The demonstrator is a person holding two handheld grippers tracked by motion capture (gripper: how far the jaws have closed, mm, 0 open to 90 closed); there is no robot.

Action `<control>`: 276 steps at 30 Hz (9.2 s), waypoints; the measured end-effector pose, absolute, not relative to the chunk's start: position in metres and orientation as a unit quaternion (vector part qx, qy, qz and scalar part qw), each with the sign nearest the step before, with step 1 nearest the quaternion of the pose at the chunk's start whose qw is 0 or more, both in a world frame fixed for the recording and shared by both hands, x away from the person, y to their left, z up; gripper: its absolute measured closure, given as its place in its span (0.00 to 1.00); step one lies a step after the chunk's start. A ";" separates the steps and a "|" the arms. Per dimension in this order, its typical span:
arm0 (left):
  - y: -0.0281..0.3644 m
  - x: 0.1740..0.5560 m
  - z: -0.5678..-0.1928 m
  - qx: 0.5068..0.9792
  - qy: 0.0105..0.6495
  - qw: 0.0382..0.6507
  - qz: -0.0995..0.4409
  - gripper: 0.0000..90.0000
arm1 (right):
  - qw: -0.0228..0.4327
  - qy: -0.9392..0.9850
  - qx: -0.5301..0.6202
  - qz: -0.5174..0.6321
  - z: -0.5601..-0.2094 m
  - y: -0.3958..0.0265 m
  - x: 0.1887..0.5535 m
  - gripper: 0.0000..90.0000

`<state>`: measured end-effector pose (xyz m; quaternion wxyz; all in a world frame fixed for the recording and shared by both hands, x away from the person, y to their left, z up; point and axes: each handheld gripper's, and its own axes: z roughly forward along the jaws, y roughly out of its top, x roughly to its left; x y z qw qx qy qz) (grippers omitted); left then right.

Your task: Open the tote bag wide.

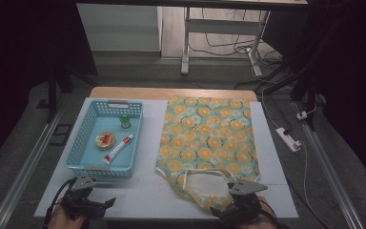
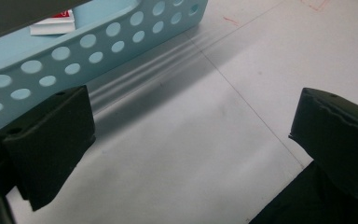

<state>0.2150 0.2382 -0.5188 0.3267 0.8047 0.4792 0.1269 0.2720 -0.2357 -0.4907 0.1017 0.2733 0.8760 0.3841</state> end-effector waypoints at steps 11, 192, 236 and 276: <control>0.238 0.215 -0.519 0.805 0.480 0.326 0.126 0.00 | 0.083 0.887 0.236 0.387 -0.490 -0.210 0.263 0.01; 0.234 0.218 -0.521 0.814 0.480 0.304 0.123 0.00 | 0.104 0.917 0.256 0.288 -0.522 -0.207 0.424 0.17; 0.233 0.219 -0.521 0.816 0.481 0.297 0.122 0.01 | 0.072 0.880 0.242 0.402 -0.453 -0.205 0.428 1.00; 0.239 0.218 -0.520 0.802 0.491 0.321 0.113 0.00 | 0.111 0.848 0.236 0.461 -0.392 -0.182 0.444 1.00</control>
